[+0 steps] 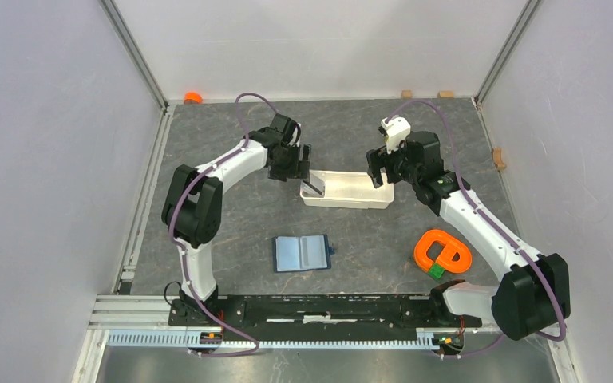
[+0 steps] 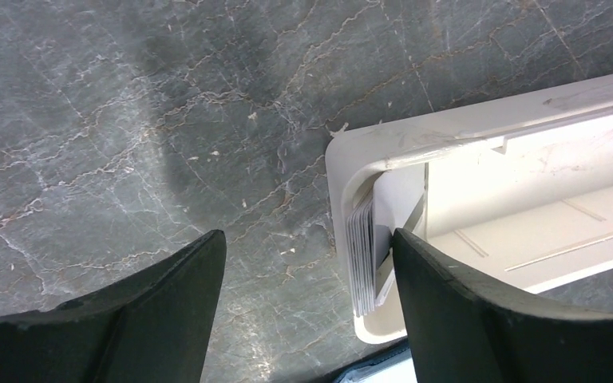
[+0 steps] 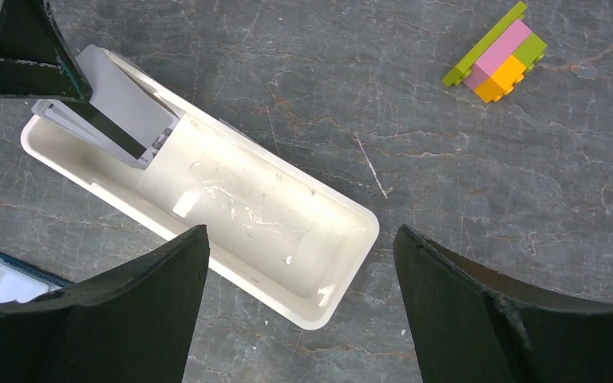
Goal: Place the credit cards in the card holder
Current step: Pick up the credit card from the storage box, then insert the credit card into the card holder.
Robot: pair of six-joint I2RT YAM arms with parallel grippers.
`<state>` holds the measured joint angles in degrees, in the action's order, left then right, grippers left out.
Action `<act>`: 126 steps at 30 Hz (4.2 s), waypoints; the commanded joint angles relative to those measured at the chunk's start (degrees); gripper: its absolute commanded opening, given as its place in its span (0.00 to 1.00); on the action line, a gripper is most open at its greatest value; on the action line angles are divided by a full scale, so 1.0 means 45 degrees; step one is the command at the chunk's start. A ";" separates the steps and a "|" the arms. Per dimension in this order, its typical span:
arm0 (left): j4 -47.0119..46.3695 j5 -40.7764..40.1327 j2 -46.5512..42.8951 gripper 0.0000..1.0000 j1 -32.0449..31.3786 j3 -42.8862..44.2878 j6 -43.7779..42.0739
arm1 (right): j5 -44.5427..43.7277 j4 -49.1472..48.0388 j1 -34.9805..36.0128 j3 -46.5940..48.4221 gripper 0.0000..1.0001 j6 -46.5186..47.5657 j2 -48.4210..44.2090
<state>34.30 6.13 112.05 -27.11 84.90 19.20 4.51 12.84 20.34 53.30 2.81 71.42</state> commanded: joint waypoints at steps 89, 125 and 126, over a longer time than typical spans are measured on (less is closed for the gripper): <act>-0.3394 0.4042 -1.1573 0.76 -0.0161 -0.9106 0.1764 | 0.8783 -0.7372 0.3077 -0.4712 0.00 -0.9190 -0.0845; -0.5260 0.3006 -1.0019 0.55 -0.0147 -1.3858 0.4165 | 0.2508 -1.1703 0.6867 -0.6985 0.00 -1.5086 0.4172; -0.5260 0.2966 -0.9867 0.52 -0.0147 -1.3838 0.4091 | 0.2444 -1.1702 0.6869 -0.6995 0.00 -1.5122 0.4238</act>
<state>13.28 19.22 65.47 -27.62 23.49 39.40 18.33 -37.19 50.96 20.47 -64.12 89.32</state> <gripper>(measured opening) 0.569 0.007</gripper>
